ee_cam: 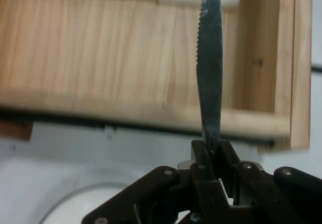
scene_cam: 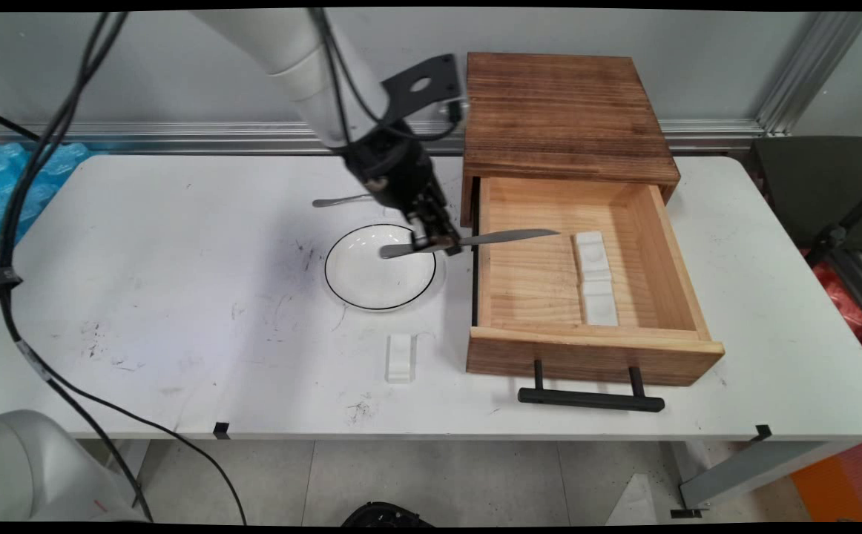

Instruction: Place the picked object into the drawer

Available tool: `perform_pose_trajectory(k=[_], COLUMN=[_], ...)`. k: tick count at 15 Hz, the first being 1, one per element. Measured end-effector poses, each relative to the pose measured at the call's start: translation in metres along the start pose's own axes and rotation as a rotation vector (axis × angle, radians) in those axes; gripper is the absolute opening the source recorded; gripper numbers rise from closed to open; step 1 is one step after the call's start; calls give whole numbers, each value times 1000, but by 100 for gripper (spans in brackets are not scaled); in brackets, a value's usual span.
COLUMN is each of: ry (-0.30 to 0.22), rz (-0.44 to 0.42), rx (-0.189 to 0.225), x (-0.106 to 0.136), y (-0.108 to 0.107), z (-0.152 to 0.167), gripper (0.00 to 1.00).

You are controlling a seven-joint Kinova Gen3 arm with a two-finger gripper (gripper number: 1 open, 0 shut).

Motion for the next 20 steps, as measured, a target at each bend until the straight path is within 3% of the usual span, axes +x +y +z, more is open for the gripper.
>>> perform_pose_trajectory(k=[10,20], ry=[66,56], rz=[50,133], rx=[21,3], x=[77,112], y=[6,8], z=[53,100], gripper=[0,0])
